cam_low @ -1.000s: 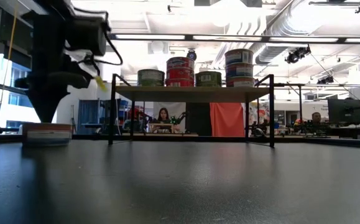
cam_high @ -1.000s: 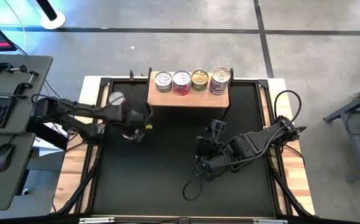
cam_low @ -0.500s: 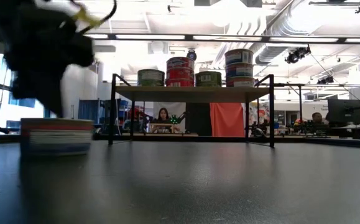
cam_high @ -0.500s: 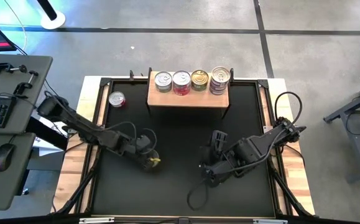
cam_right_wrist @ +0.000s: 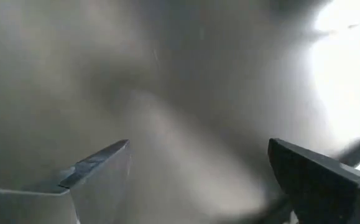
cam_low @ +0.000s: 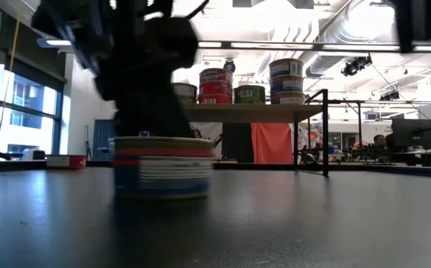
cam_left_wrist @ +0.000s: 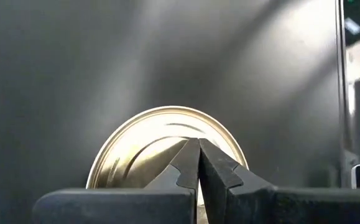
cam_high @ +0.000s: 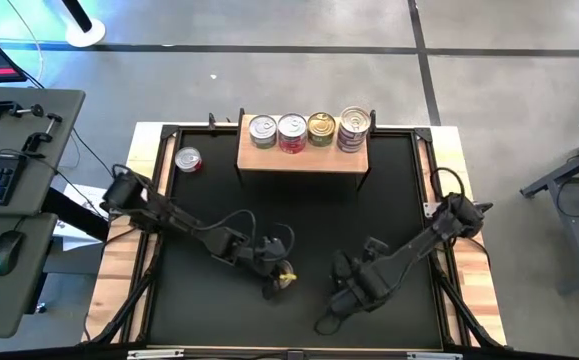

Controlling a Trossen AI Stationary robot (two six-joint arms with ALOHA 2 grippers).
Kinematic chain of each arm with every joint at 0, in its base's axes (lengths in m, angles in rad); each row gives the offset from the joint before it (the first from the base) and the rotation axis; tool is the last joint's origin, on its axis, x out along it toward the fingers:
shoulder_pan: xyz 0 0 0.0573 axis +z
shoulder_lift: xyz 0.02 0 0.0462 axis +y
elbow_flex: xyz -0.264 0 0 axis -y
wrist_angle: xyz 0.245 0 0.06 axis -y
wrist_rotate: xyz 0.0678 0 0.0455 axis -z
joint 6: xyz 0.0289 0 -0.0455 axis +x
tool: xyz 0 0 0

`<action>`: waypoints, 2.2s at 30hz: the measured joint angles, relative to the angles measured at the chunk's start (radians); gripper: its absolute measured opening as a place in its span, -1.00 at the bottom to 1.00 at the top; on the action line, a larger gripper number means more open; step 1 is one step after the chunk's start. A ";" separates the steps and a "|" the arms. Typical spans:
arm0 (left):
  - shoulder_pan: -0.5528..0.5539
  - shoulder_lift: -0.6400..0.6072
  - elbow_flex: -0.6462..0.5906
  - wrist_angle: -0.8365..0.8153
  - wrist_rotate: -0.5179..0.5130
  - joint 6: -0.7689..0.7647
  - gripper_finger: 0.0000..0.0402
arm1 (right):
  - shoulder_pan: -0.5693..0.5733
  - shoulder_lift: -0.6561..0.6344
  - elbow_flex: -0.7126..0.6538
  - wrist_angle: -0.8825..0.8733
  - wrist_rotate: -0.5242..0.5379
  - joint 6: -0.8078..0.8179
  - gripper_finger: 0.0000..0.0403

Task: Stack canned seafood by type on shelf
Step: Stack the blue tuna can on top of the other blue tuna cans

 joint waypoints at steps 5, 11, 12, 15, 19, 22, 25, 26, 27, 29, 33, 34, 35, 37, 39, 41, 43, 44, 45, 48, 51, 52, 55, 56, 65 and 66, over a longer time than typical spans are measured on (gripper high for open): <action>0.027 0.024 0.117 -0.047 -0.021 0.216 -1.00 | 0.062 -0.058 -0.155 0.187 -0.029 0.140 0.83; 0.027 -0.070 0.200 -0.254 -0.035 0.470 -1.00 | 0.072 -0.241 -0.523 1.012 -0.050 0.272 0.83; 0.019 -0.089 0.199 -0.302 -0.040 0.502 -1.00 | 0.066 -0.261 -0.601 1.185 -0.051 0.273 0.83; -0.019 -0.157 0.197 -0.439 -0.090 0.554 -1.00 | 0.038 -0.277 -0.801 1.534 -0.053 0.329 0.83; -0.092 -0.243 0.181 -0.587 -0.199 0.470 -1.00 | -0.006 -0.274 -0.957 1.752 0.051 0.453 0.83; -0.161 -0.302 0.108 -0.555 -0.299 0.335 -1.00 | -0.017 -0.274 -1.005 1.911 0.202 0.442 0.83; -0.222 -0.344 -0.002 -0.398 -0.345 0.200 -1.00 | -0.017 -0.276 -1.010 2.044 0.378 0.419 0.83; -0.240 -0.347 -0.041 -0.334 -0.345 0.162 -1.00 | -0.017 -0.277 -1.010 2.080 0.419 0.396 0.83; -0.254 -0.347 -0.077 -0.269 -0.344 0.130 -1.00 | -0.017 -0.277 -1.004 2.103 0.434 0.353 0.83; -0.271 -0.343 -0.134 -0.118 -0.344 0.094 -1.00 | -0.020 -0.277 -0.986 2.117 0.417 0.249 0.83; -0.267 -0.327 -0.176 0.056 -0.347 0.111 -1.00 | -0.053 -0.277 -0.937 2.083 0.312 0.118 0.83; -0.261 -0.327 -0.175 0.065 -0.346 0.134 -1.00 | -0.068 -0.277 -0.924 2.068 0.276 0.087 0.83; -0.254 -0.328 -0.175 0.071 -0.348 0.159 -1.00 | -0.082 -0.277 -0.910 2.060 0.239 0.049 0.83; -0.239 -0.330 -0.173 0.087 -0.349 0.217 -1.00 | -0.108 -0.277 -0.878 2.059 0.162 -0.046 0.83; -0.225 -0.330 -0.174 0.080 -0.349 0.271 -1.00 | -0.132 -0.277 -0.840 2.050 0.071 -0.126 0.83; -0.210 -0.329 -0.174 0.075 -0.349 0.307 -1.00 | -0.151 -0.277 -0.792 1.957 0.000 -0.186 0.83; -0.192 -0.329 -0.174 0.066 -0.348 0.327 -1.00 | -0.162 -0.277 -0.730 1.748 -0.013 -0.210 0.78; -0.183 -0.329 -0.174 0.065 -0.348 0.327 -1.00 | -0.167 -0.276 -0.700 1.616 -0.013 -0.217 0.72; -0.174 -0.329 -0.174 0.065 -0.348 0.327 -1.00 | -0.169 -0.267 -0.671 1.493 -0.007 -0.218 0.65; -0.152 -0.329 -0.174 0.062 -0.348 0.328 -1.00 | -0.168 -0.239 -0.638 1.241 0.015 -0.201 0.26; -0.130 -0.327 -0.174 0.055 -0.347 0.330 -1.00 | -0.164 -0.213 -0.658 1.212 -0.009 -0.180 -0.35; -0.122 -0.322 -0.174 0.058 -0.348 0.330 -1.00 | -0.163 -0.202 -0.670 1.216 -0.015 -0.171 -0.59; -0.112 -0.301 -0.174 0.064 -0.340 0.358 -1.00 | -0.163 -0.150 -0.686 1.236 -0.026 -0.160 -0.90; -0.110 -0.291 -0.174 0.070 -0.337 0.361 -1.00 | -0.164 -0.134 -0.687 1.239 -0.026 -0.148 -0.89; -0.127 -0.150 -0.174 0.127 -0.249 0.388 -1.00 | -0.201 -0.032 -0.686 1.441 -0.019 -0.115 -0.98; -0.126 -0.145 -0.173 0.135 -0.255 0.387 -1.00 | -0.205 -0.028 -0.686 1.437 -0.017 -0.114 -0.99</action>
